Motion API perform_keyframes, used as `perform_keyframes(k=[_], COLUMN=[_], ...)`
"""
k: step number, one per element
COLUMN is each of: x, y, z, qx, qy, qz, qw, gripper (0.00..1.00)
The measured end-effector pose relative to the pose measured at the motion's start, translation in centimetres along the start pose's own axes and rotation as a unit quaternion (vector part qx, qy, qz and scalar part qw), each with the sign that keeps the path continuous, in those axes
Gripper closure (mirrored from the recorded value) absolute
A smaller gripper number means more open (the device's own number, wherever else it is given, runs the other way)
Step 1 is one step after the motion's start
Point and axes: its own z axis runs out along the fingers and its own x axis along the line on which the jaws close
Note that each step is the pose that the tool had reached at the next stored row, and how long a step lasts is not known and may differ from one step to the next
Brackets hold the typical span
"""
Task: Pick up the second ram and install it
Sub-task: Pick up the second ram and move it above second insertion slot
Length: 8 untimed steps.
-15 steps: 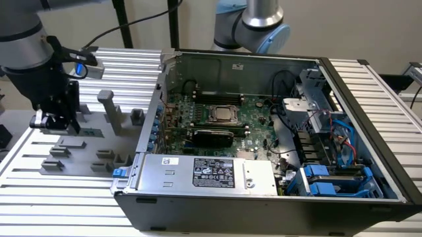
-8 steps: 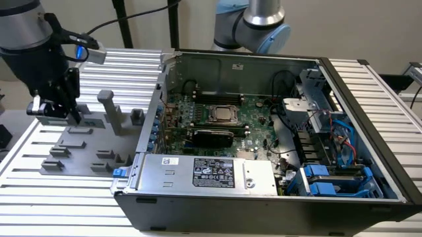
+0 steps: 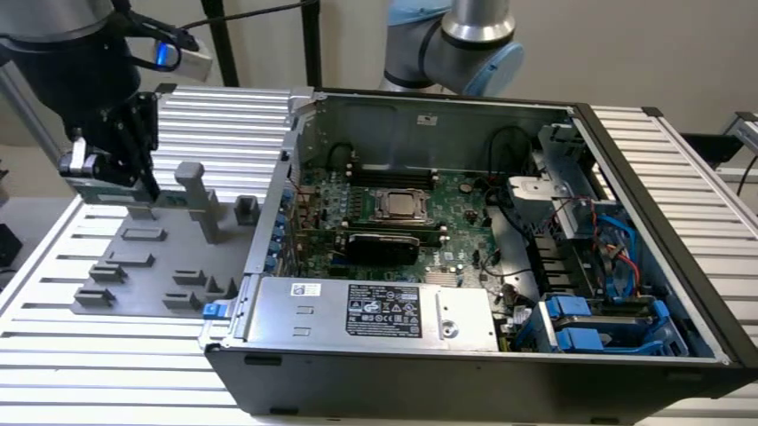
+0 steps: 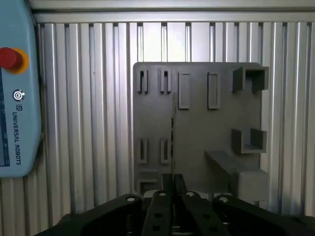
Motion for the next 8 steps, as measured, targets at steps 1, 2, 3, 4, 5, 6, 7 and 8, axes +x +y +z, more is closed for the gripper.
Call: perform_keyframes(k=[1,2,3,4,5,6,7,8], x=[0.0,0.0,0.0,0.0,-0.1,-0.1,-0.1,-0.1], y=[-0.47,-0.92,-1.38,-1.83,-2.25,-2.7,-3.16,-3.61], z=[-0.49,-0.94,-1.41,-1.86,-2.3,-2.75,-3.22,-3.68], qx=[-0.0001,-0.0003,-0.0003,-0.0004,-0.0005,-0.0005,-0.0006,-0.0008], qy=[-0.0001,-0.0003,-0.0006,-0.0008,-0.001,-0.0012,-0.0014,-0.0016], qz=[0.0,0.0,0.0,0.0,0.0,0.0,0.0,0.0], qw=[1.0,1.0,1.0,1.0,1.0,1.0,1.0,1.0], gripper=[0.87,0.87,0.87,0.87,0.87,0.87,0.87,0.87])
